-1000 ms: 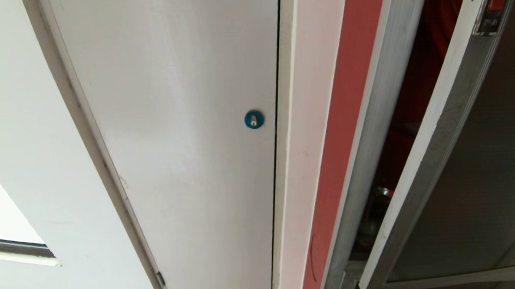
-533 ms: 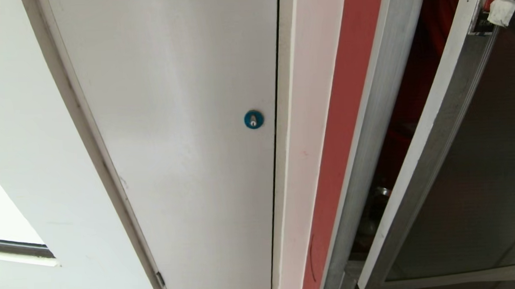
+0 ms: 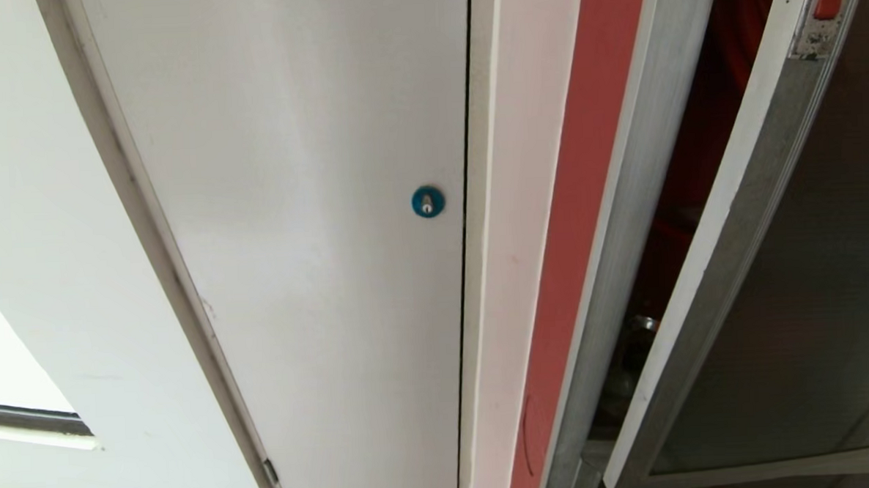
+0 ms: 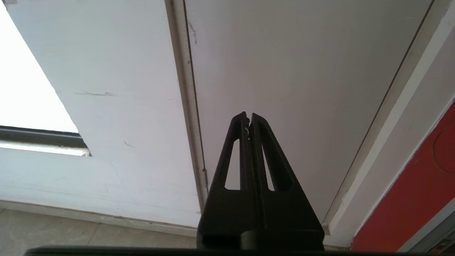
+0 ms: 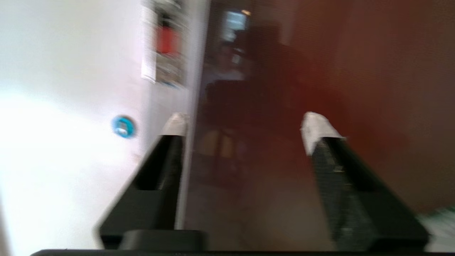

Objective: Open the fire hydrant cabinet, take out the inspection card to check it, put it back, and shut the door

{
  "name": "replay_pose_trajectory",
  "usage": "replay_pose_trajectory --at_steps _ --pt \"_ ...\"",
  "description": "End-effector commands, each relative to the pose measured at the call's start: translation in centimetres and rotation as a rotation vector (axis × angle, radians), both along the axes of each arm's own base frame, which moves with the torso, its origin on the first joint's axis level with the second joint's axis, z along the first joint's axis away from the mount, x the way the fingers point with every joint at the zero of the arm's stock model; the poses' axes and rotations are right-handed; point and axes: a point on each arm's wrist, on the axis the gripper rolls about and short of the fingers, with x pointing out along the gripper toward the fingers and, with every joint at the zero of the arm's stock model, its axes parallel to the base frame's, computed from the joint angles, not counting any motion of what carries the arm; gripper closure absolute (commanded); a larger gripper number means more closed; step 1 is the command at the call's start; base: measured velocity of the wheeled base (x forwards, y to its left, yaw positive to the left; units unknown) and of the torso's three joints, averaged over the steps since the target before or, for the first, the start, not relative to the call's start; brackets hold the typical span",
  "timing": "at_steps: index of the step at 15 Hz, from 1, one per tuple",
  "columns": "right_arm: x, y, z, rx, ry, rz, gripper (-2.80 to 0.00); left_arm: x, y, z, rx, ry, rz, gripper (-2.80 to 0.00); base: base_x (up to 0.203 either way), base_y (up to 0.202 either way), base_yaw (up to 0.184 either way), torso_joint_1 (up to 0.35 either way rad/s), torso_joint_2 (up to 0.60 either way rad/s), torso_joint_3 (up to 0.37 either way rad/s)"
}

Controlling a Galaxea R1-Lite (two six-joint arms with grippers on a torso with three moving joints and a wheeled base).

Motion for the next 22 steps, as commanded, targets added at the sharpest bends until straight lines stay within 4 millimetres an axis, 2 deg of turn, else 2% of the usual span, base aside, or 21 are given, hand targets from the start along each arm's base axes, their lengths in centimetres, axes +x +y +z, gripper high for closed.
replay_pose_trajectory --at_steps 1,4,7,10,13,16,18,22 --pt "-1.0 -1.4 -0.4 0.017 -0.019 -0.055 0.00 0.1 0.0 -0.2 0.000 0.007 0.001 0.00 0.000 0.000 0.000 0.000 0.00 0.000" --pt "-1.4 -2.8 -0.4 0.029 -0.035 -0.180 0.00 0.1 0.0 -0.2 0.000 0.007 0.001 0.00 0.000 0.000 0.000 0.000 0.00 0.000" --pt "-2.9 -4.5 -1.0 0.053 -0.066 -0.310 0.00 0.1 0.0 -0.2 0.000 0.007 0.001 0.00 0.000 0.000 0.000 0.000 0.00 0.000" --pt "-5.3 -6.1 -1.2 0.091 -0.101 -0.525 0.00 0.1 0.0 -0.2 0.000 0.007 0.001 0.00 0.000 0.000 0.000 0.000 0.00 0.000" --pt "-7.9 -6.8 -2.1 0.081 -0.113 -0.755 0.00 0.1 0.0 -0.2 0.000 0.007 0.001 0.00 0.000 0.000 0.000 0.000 0.00 0.000" --pt "-11.2 -6.7 -4.2 0.074 -0.149 -0.764 0.00 0.1 0.0 -0.2 0.000 0.007 0.001 0.00 0.000 0.000 0.000 0.000 0.00 0.000" --pt "-12.9 -6.6 -6.5 0.056 -0.145 -0.733 0.00 0.1 0.0 -0.2 0.000 0.007 0.001 0.00 0.000 0.000 0.000 0.000 0.00 0.000" --pt "-14.6 -6.1 -12.2 0.000 -0.072 -0.476 0.00 0.1 0.0 -0.2 0.000 0.007 0.001 0.00 0.000 0.000 0.000 0.000 0.00 0.000"
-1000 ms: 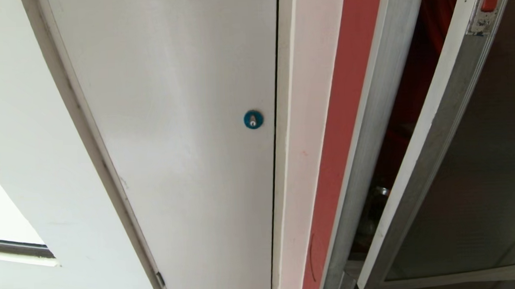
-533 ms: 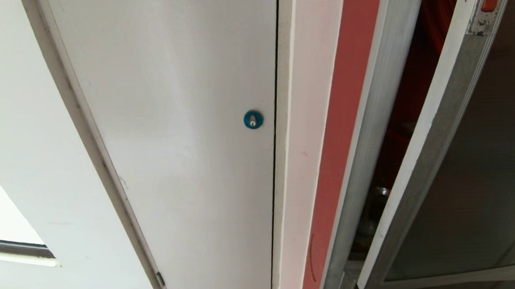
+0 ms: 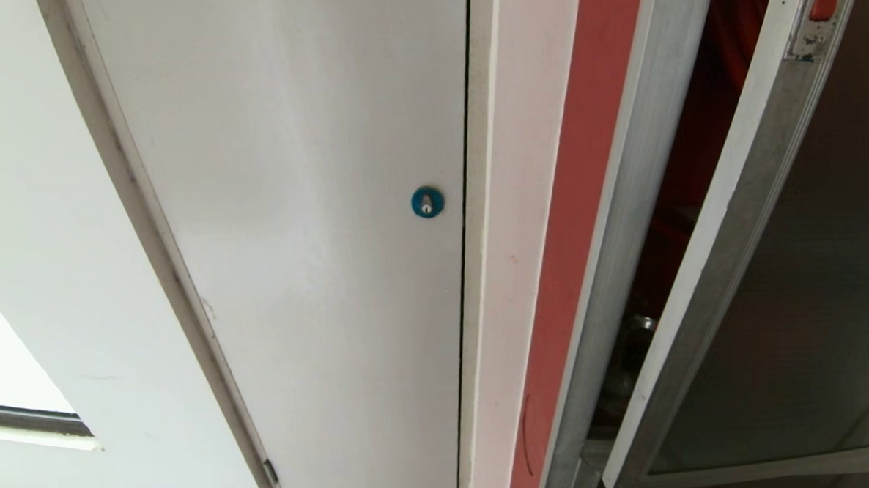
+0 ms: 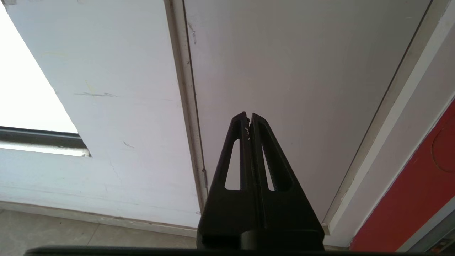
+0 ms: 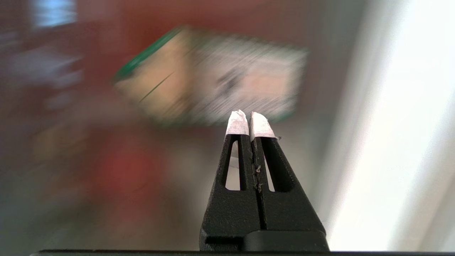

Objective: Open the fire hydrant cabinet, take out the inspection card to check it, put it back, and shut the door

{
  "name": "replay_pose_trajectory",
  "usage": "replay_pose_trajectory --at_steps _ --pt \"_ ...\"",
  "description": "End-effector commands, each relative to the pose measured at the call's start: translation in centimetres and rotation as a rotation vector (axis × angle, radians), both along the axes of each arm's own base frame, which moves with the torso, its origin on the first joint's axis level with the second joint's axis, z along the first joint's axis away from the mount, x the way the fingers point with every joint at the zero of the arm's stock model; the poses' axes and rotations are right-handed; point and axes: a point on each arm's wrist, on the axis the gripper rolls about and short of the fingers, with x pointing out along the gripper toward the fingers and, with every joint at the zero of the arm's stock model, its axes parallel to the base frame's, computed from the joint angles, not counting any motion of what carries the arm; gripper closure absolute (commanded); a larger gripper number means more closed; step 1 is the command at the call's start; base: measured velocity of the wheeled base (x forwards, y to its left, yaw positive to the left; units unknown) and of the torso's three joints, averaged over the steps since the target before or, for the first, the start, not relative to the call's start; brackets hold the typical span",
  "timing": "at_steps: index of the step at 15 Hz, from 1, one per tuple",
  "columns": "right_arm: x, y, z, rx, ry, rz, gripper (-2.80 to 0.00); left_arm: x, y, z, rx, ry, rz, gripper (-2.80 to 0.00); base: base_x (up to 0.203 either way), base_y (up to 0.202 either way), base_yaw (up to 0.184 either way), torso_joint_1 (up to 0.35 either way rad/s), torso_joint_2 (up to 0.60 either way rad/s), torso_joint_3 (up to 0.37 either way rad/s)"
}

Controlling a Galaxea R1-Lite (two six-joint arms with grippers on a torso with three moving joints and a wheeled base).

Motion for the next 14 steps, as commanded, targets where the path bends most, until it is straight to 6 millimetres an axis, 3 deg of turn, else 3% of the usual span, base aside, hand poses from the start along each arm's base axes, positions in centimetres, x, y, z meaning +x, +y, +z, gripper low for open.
replay_pose_trajectory --at_steps 1,3,9,14 --pt "-1.6 0.3 -3.7 -0.019 -0.005 0.161 0.00 0.1 0.0 -0.2 -0.001 0.006 0.001 0.00 0.000 0.000 0.000 0.000 0.00 0.000" --pt "-0.3 0.6 -7.0 0.044 0.091 0.293 0.00 0.1 0.0 -0.2 -0.001 0.007 0.001 0.00 0.000 0.000 0.000 0.000 0.00 0.000" --pt "2.6 1.0 -13.1 0.042 0.277 0.477 0.00 0.1 0.0 -0.2 -0.001 0.007 0.001 0.00 0.000 0.000 0.000 0.000 0.00 0.000" --pt "2.8 0.9 -14.1 0.121 0.349 0.475 0.00 0.1 0.0 -0.2 -0.001 0.007 0.001 0.00 0.000 0.000 0.000 0.000 0.00 0.000"
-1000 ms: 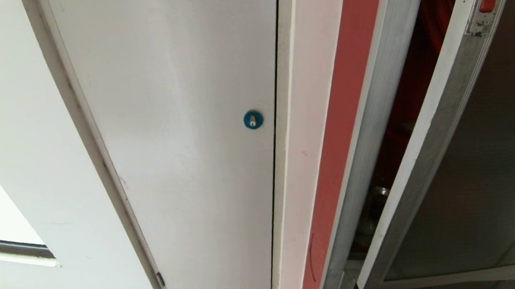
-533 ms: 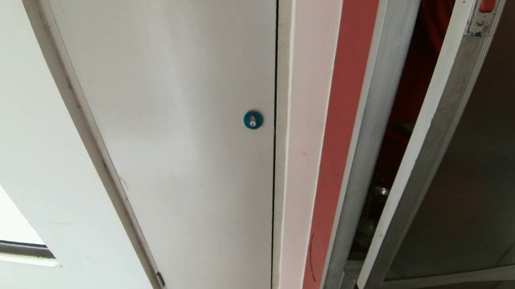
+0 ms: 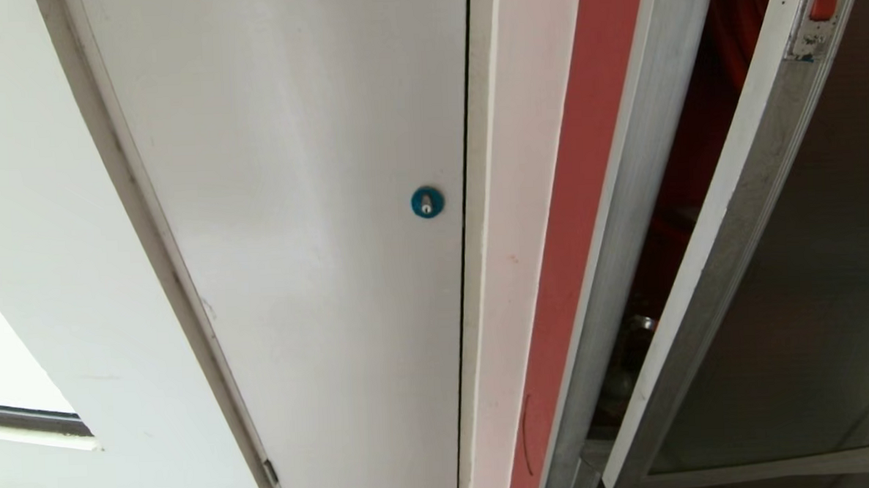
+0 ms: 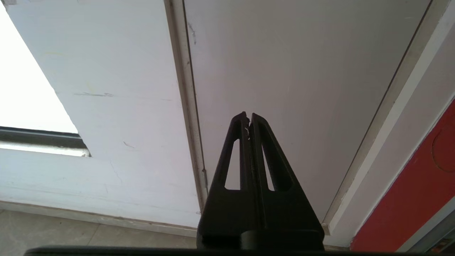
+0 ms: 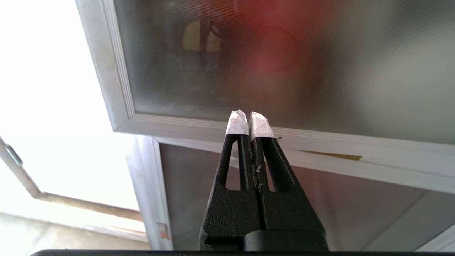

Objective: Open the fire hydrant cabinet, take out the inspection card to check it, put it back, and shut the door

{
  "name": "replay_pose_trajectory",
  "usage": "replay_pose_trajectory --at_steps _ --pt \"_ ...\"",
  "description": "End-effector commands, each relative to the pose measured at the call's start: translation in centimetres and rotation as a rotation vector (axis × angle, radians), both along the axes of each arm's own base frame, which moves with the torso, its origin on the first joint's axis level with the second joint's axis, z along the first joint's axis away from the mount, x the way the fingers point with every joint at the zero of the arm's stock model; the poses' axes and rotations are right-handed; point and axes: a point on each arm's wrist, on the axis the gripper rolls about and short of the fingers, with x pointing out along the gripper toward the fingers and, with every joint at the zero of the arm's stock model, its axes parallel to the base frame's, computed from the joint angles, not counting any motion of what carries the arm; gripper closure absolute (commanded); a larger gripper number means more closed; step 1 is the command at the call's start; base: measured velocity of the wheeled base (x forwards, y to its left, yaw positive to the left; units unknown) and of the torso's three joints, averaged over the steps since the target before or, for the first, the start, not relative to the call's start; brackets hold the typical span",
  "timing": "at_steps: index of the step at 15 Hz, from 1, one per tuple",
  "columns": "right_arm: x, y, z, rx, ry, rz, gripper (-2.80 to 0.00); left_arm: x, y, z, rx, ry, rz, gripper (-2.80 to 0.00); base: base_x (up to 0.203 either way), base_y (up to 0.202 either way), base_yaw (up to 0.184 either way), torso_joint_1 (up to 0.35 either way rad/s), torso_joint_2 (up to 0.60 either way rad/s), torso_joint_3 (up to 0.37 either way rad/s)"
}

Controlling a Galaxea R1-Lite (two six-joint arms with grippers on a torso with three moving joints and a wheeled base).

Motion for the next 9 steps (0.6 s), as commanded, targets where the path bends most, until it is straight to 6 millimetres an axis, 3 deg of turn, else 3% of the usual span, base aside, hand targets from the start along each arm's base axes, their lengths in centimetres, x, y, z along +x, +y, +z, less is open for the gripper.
replay_pose_trajectory --at_steps 1,9 --pt "0.03 -0.01 -0.14 0.009 0.007 -0.005 0.00 0.06 0.00 -0.16 -0.001 0.007 0.001 0.00 0.000 0.000 0.000 0.000 0.00 0.000" --pt "0.03 -0.02 -0.12 0.025 0.006 -0.008 0.00 0.06 0.00 -0.16 -0.001 0.007 0.001 0.00 0.000 0.000 0.000 0.000 0.00 0.000"
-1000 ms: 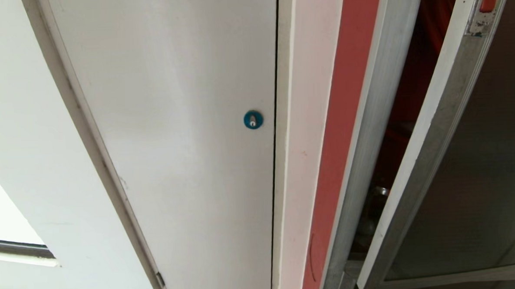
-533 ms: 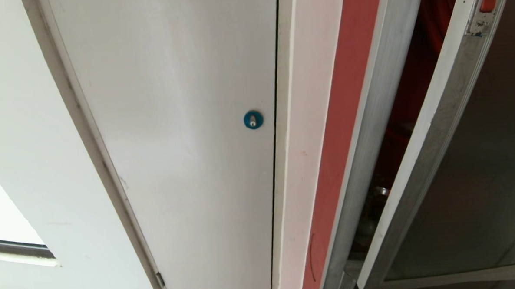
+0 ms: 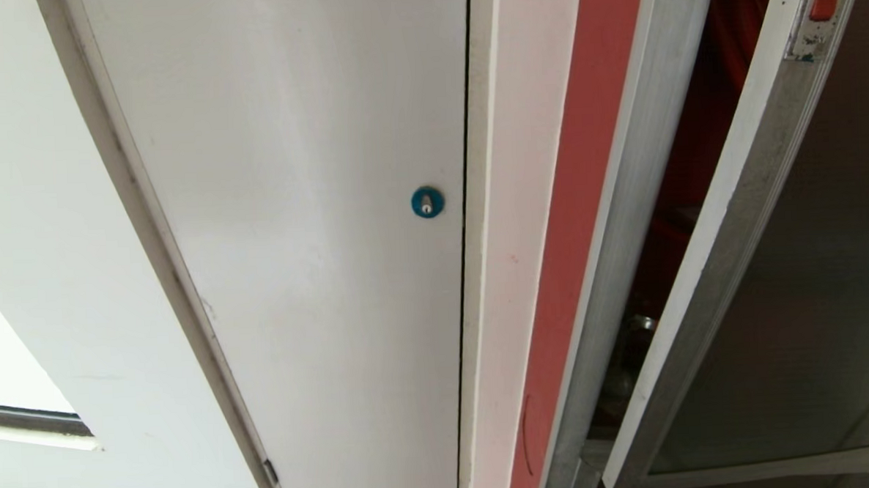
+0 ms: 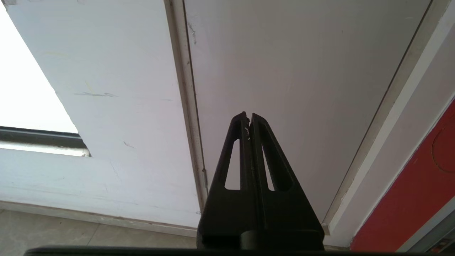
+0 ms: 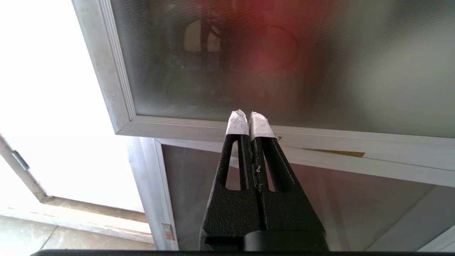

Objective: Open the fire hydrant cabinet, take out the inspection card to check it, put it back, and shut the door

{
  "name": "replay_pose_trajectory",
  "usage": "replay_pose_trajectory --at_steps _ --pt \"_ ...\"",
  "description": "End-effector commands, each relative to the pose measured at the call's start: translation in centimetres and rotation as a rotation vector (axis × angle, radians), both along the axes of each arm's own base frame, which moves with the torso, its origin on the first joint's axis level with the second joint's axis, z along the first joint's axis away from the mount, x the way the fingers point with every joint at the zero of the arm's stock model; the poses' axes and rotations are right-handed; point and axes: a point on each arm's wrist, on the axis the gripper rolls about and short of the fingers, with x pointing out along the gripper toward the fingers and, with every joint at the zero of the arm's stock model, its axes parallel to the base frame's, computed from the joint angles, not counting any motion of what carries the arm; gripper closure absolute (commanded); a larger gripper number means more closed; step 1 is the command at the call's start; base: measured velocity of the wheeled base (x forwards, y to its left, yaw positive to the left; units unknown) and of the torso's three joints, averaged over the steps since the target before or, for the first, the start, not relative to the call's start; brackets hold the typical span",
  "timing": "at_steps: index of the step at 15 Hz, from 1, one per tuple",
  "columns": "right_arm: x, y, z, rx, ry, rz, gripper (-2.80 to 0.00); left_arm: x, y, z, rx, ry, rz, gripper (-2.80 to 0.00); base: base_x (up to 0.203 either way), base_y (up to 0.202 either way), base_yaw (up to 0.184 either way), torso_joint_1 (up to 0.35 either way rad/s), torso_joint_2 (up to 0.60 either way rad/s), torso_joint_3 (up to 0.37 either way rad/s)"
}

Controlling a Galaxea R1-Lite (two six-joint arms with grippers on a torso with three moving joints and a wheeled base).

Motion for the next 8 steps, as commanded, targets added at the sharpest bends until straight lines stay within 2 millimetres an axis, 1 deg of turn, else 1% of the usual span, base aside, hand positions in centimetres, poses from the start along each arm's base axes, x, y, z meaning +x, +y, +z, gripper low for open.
replay_pose_trajectory --at_steps 1,4,5,6,7,8 --pt "0.0 0.0 0.0 -0.001 0.000 0.000 0.00 0.1 0.0 -0.2 0.003 0.007 0.002 0.00 0.000 0.000 0.000 0.000 0.00 0.000" --pt "0.0 0.0 0.0 -0.001 0.001 0.000 0.00 0.0 0.0 0.1 0.010 -0.003 0.004 0.00 0.000 0.000 0.000 0.000 0.00 0.000" --pt "0.0 0.0 0.0 -0.001 0.000 0.000 0.00 -0.2 0.0 0.8 0.001 -0.032 0.000 0.00 0.000 0.000 0.000 0.000 0.00 0.000" --pt "0.0 0.0 0.0 -0.001 0.000 0.000 0.00 -0.6 0.0 1.9 -0.005 -0.071 -0.009 0.00 0.000 0.000 0.000 0.000 0.00 0.000" --pt "0.0 0.0 0.0 -0.001 0.000 0.000 0.00 -1.1 -0.1 3.8 -0.007 -0.126 -0.041 0.00 0.000 0.000 0.000 0.000 0.00 0.000" --pt "0.0 0.0 0.0 -0.001 -0.001 0.000 0.00 -1.3 -0.2 5.6 -0.005 -0.141 -0.095 0.00 0.000 0.000 0.000 0.000 0.00 0.000"
